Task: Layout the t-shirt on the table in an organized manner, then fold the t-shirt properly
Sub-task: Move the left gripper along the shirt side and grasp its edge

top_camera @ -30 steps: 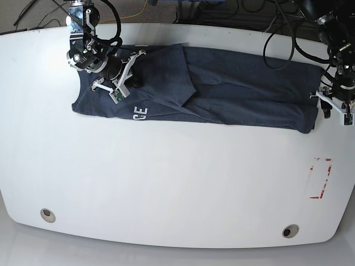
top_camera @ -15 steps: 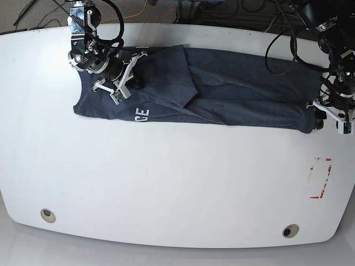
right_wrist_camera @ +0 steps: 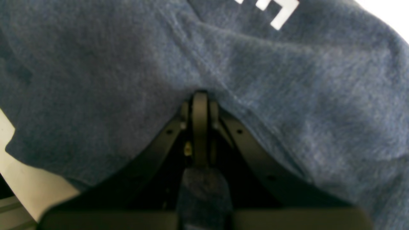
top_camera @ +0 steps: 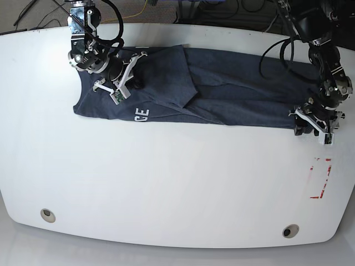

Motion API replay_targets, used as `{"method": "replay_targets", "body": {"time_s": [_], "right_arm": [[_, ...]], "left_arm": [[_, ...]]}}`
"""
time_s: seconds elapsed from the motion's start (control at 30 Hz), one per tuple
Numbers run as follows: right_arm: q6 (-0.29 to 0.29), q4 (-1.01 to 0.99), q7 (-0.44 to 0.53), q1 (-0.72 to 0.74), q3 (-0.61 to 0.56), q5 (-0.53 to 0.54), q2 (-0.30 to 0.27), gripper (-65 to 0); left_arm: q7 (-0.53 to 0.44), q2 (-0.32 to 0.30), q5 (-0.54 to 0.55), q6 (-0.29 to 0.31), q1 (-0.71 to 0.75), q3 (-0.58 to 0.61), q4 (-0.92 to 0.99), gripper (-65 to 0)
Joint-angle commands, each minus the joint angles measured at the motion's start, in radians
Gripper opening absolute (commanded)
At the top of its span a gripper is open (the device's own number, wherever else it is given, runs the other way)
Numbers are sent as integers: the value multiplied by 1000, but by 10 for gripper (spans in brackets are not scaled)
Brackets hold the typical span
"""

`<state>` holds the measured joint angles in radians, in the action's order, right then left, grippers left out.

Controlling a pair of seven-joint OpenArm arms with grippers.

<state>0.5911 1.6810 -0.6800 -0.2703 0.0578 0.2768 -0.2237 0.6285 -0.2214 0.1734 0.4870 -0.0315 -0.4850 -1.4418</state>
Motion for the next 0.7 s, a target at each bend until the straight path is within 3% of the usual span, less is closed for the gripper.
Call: {"method": "replay_targets", "body": {"time_s": [0.0, 0.23, 0.67], "right_arm": [[-4, 6, -20, -2, 1, -17, -9, -650], [-4, 6, -19, -2, 1, -11, -10, -650], [-4, 6, -19, -1, 1, -9, -9, -650]], "left_arm": [[-20, -17, 5, -6, -28, -7, -10, -266], [-20, -17, -39, -58, -66, 67, 13, -266], [-19, -17, -91, -60, -94, 108, 86, -266]]}}
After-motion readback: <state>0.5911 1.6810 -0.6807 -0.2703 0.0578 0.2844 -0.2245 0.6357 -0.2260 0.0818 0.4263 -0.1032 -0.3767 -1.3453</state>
